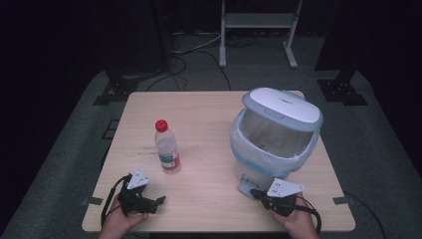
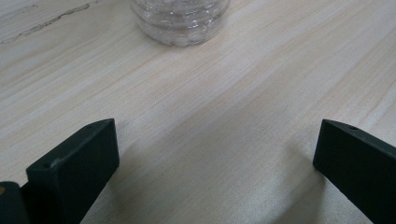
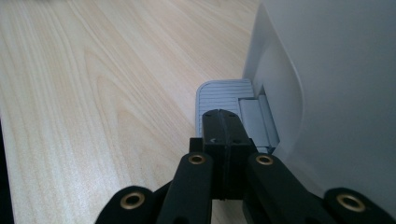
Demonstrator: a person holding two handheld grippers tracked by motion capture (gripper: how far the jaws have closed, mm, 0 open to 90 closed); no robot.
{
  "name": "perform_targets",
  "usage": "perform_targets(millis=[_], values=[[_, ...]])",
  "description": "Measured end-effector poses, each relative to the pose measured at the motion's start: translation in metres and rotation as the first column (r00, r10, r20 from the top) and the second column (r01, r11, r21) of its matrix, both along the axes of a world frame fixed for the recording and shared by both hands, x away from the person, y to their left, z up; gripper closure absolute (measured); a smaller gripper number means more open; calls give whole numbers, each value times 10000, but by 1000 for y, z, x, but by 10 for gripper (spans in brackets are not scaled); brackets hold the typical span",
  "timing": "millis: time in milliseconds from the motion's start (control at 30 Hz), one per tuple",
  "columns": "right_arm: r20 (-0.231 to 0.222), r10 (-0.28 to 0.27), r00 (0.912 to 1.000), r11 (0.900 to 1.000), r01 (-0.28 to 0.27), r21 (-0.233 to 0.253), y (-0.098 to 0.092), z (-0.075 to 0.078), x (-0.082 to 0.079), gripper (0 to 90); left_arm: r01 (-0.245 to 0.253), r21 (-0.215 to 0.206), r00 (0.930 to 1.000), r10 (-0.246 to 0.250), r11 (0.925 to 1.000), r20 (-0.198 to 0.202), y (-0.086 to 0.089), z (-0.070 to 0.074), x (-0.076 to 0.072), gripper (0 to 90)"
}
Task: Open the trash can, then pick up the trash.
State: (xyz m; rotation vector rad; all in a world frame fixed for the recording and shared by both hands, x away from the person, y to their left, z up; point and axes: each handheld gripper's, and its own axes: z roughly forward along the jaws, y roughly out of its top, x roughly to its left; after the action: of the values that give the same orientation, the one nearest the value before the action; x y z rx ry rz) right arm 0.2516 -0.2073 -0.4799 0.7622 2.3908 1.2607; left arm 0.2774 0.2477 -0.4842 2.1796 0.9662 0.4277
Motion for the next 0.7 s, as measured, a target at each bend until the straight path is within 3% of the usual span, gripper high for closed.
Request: perform_targets(millis=[700], values=[[-90, -5, 10000, 9999, 4, -135, 1, -3, 0, 898, 93, -133, 9999, -94, 9999, -56, 3, 0, 1, 0]])
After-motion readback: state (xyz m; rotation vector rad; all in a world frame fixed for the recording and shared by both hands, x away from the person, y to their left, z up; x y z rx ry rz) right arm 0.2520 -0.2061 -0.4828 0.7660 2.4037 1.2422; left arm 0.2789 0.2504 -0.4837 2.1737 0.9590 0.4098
